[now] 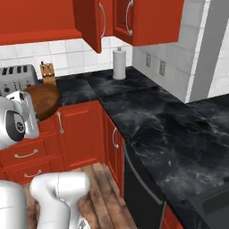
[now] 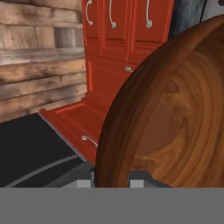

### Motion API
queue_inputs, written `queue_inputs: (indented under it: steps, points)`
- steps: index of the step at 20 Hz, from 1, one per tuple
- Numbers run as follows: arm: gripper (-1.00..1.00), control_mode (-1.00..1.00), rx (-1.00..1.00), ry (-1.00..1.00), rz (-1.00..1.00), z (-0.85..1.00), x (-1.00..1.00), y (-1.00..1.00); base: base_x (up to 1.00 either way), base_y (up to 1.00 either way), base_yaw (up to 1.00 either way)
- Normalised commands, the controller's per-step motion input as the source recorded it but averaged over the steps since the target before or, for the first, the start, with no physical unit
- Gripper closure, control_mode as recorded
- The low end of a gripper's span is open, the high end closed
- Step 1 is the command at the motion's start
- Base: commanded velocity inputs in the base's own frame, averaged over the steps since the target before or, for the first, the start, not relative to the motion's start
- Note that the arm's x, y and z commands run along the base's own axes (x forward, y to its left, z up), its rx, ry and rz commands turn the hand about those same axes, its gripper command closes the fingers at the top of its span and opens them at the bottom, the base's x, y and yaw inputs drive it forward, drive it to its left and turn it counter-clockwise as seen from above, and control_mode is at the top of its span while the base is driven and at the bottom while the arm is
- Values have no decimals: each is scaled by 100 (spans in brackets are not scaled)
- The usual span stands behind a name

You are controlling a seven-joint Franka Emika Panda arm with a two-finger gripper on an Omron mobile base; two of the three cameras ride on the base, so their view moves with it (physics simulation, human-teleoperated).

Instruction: Move the bowls from the cabinet to the plates on the dining table.

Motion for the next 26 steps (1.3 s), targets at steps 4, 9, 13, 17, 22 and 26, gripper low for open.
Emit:
queue_inputs:
  steps: [4, 9, 13, 17, 22, 26]
  points:
    - [100, 100, 0, 0, 0, 0, 0, 0, -43, 0, -75]
    - [100, 100, 0, 0, 0, 0, 0, 0, -55, 1, -72]
    - [100, 100, 0, 0, 0, 0, 0, 0, -79, 7, -67]
    - [100, 100, 0, 0, 0, 0, 0, 0, -69, 1, -67]
    - [100, 100, 0, 0, 0, 0, 0, 0, -23, -8, -59]
    - [100, 100, 0, 0, 0, 0, 0, 0, 3, -37, -25]
